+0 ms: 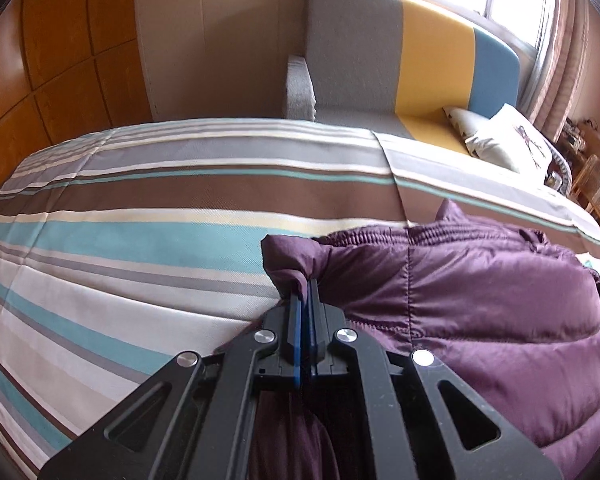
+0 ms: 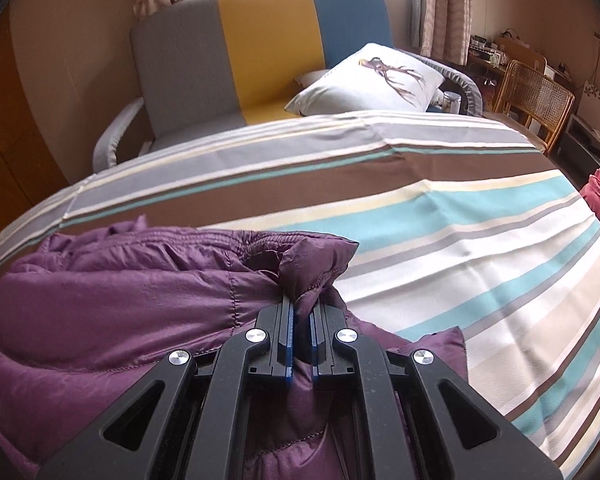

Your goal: Fold large clothes

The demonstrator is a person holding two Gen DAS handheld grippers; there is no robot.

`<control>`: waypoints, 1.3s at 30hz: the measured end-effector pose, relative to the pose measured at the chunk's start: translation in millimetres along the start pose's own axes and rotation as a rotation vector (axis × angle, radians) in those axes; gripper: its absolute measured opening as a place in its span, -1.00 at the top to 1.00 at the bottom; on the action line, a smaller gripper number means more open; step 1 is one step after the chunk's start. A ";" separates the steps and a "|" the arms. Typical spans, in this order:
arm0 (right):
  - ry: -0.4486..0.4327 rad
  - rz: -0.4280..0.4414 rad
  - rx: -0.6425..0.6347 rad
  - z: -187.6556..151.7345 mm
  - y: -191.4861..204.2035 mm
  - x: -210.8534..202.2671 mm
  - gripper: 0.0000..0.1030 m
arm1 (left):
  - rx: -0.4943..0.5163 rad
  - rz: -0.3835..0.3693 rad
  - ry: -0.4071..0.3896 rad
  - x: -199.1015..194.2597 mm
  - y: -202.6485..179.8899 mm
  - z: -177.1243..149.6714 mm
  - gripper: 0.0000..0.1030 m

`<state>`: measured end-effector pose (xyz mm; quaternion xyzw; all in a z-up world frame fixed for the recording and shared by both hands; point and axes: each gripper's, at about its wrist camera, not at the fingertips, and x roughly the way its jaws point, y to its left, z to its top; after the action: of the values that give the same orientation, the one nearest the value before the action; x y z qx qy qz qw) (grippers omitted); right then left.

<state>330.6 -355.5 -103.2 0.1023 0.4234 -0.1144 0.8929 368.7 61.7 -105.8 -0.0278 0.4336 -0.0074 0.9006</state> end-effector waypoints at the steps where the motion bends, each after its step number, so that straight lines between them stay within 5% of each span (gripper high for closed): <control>1: 0.010 -0.005 -0.006 -0.6 1.0 3.6 0.89 | 0.007 0.001 0.004 1.7 -1.4 -0.2 0.95; 14: 0.057 0.005 0.017 -3.5 -0.1 25.0 0.88 | 0.023 0.017 0.011 15.6 -10.7 -9.8 0.94; 18: 0.037 -0.011 0.020 2.0 -0.7 16.8 0.60 | 0.007 0.015 0.020 12.0 -6.8 -7.0 0.75; 22: -0.014 -0.012 0.033 4.5 0.7 -6.1 0.12 | -0.020 0.010 -0.015 -7.4 0.9 -4.8 0.25; 31: -0.079 0.022 0.028 -1.9 22.1 -47.5 0.12 | -0.016 -0.044 -0.124 -59.4 -12.0 -9.2 0.25; 39: -0.111 0.121 -0.057 -24.9 55.7 -83.2 0.12 | 0.020 -0.120 -0.133 -83.9 -41.6 -34.4 0.22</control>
<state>277.4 -285.7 -49.0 0.0955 0.3694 -0.0537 0.9228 289.9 21.8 -59.4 -0.0449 0.3705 -0.0639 0.9255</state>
